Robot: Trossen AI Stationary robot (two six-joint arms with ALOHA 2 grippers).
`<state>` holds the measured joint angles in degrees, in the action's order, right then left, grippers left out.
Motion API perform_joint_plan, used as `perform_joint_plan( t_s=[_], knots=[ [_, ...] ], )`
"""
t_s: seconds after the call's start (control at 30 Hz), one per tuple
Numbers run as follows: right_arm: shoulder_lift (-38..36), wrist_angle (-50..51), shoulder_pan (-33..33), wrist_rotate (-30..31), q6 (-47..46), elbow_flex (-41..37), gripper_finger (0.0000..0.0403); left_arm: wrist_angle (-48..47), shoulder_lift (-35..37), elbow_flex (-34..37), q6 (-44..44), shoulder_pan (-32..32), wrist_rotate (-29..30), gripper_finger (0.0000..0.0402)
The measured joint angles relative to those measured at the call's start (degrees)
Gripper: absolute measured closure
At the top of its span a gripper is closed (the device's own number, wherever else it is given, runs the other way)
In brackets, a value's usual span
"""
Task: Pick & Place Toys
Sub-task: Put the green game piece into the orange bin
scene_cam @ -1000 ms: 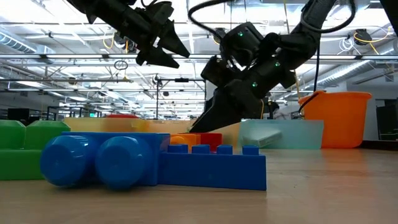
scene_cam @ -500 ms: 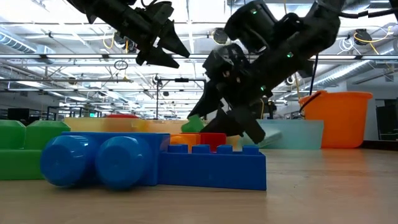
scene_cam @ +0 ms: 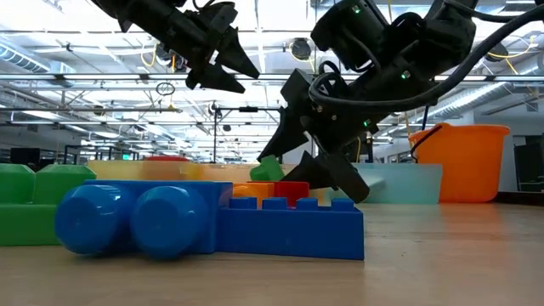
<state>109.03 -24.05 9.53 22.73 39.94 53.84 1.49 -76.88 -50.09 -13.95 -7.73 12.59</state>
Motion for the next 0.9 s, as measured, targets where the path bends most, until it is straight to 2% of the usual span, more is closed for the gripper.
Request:
perform_joint_plan(
  t_s=[0.17,0.53,0.67,0.83,0.9],
  knots=[
    [0.1,-1.4,1.5,4.2,2.0,-0.1,0.0145,0.0,0.0,0.0,0.0,0.0,0.0,0.0105],
    [0.0,-9.1,6.5,8.0,8.4,-0.1,0.0145,0.0,0.0,0.0,0.0,0.0,0.0,0.0105],
    [-0.7,-12.6,7.0,13.0,-0.4,0.0,0.0145,0.0,0.0,0.0,-0.1,0.0,0.0,0.0105],
    [-3.7,-9.8,3.4,13.0,-16.2,0.2,0.0145,0.0,0.0,0.0,-0.3,0.0,0.0,0.0105],
    [-3.8,-6.8,1.5,10.6,-22.3,0.1,0.0145,0.0,0.0,0.0,-0.3,0.0,0.0,0.0105]
  ],
)
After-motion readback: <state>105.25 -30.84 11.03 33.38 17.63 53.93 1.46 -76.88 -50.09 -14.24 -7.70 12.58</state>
